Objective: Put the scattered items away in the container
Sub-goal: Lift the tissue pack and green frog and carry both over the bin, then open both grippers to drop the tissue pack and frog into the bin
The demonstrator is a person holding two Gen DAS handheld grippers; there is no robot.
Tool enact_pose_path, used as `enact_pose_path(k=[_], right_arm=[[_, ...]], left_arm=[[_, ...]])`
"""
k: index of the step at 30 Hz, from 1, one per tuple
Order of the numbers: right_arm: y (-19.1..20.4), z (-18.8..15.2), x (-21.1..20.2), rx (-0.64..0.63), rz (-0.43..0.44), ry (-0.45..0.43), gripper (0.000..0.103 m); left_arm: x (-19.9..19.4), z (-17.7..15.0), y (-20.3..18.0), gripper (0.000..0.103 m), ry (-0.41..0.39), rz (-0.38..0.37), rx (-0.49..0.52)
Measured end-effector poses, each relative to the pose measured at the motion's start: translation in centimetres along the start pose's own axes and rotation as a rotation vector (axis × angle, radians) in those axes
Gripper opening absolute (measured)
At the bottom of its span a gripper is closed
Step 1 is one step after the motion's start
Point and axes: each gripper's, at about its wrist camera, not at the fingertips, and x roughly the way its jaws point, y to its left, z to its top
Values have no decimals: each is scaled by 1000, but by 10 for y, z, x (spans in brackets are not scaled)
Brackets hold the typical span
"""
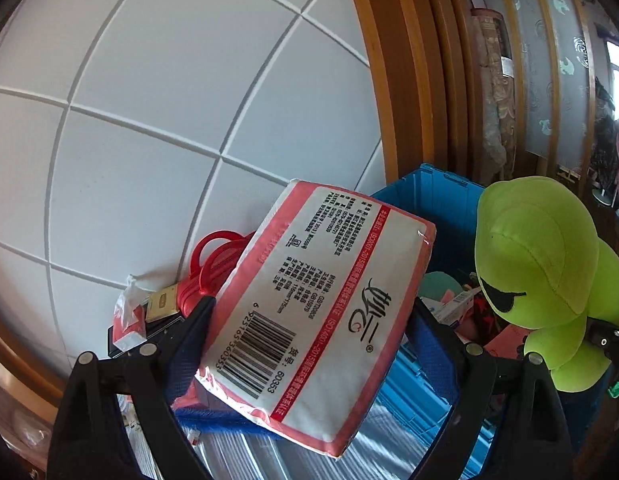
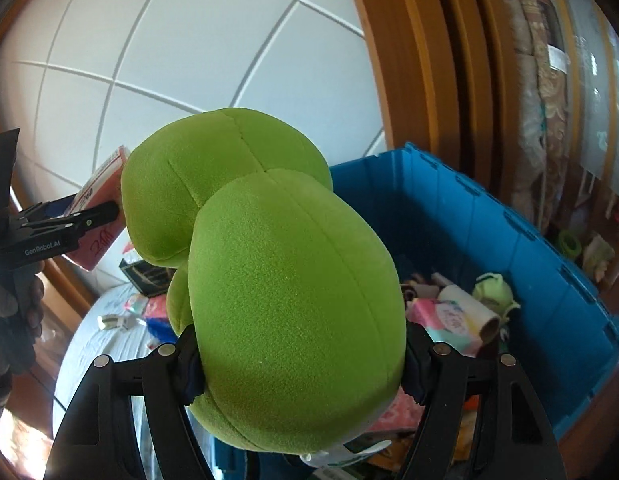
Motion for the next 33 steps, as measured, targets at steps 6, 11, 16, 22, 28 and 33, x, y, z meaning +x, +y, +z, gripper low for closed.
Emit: enact_pose_path(k=[6, 11, 16, 22, 28, 33], right_arm=[[-48, 1, 6, 69, -86, -2, 74], [-84, 2, 9, 123, -165, 7, 75], [-106, 1, 13, 156, -212, 25, 76], [-119, 2, 18, 184, -234, 23, 100], [-116, 6, 20, 176, -213, 2, 103], [-100, 9, 22, 158, -173, -6, 103]], left_arm=[[34, 31, -41, 92, -1, -89, 57], [59, 57, -81, 92, -1, -143, 99], [81, 76, -106, 93, 14, -199, 98], [91, 88, -112, 102, 23, -239, 67], [94, 81, -89, 102, 40, -217, 12], [88, 71, -68, 102, 36, -179, 10]])
